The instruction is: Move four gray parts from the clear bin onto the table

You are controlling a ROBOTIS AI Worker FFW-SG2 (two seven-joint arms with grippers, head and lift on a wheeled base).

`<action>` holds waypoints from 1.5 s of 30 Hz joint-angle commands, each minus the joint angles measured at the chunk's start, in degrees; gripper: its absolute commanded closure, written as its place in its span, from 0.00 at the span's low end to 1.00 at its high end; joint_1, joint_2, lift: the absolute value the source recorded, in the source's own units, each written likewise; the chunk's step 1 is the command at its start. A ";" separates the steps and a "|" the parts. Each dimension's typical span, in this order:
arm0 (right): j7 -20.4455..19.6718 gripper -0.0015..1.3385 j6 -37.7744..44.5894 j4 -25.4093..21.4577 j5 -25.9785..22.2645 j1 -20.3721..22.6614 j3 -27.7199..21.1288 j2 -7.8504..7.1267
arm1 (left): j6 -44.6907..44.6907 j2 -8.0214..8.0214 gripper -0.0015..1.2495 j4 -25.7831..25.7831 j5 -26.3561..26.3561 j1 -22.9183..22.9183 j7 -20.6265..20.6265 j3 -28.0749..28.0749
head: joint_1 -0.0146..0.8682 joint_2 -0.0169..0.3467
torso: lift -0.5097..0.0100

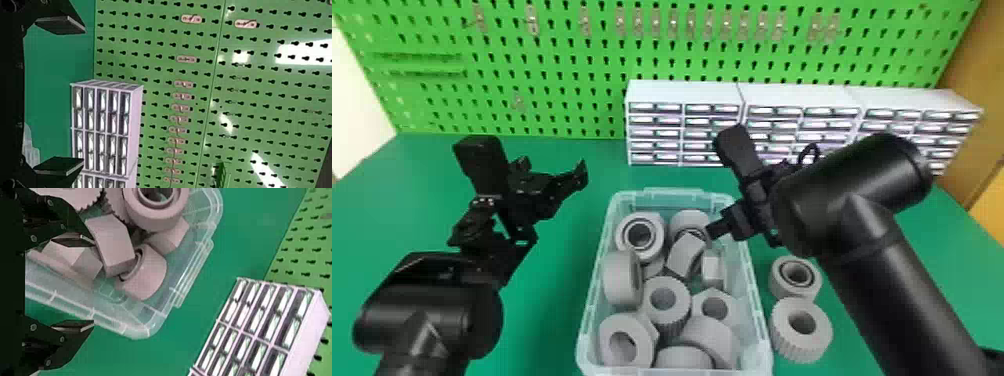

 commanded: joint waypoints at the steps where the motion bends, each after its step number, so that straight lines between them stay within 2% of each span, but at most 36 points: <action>1: 0.00 0.39 -1.21 1.12 -1.72 -0.21 2.04 0.18 | 0.00 -0.01 0.09 0.26 0.18 -0.05 -0.18 -0.08 | 0.78 0.14 | 0.89; 19: -0.09 0.39 -4.55 4.46 -5.15 0.05 5.91 -0.08 | 0.00 -0.01 0.09 0.70 0.62 -0.31 -0.71 -0.08 | 0.78 0.14 | 0.89; 45: -0.09 0.39 -6.13 5.69 -5.06 0.05 6.08 -0.26 | 0.00 -0.01 0.09 1.05 1.41 -0.40 -0.79 0.01 | 0.78 0.14 | 0.89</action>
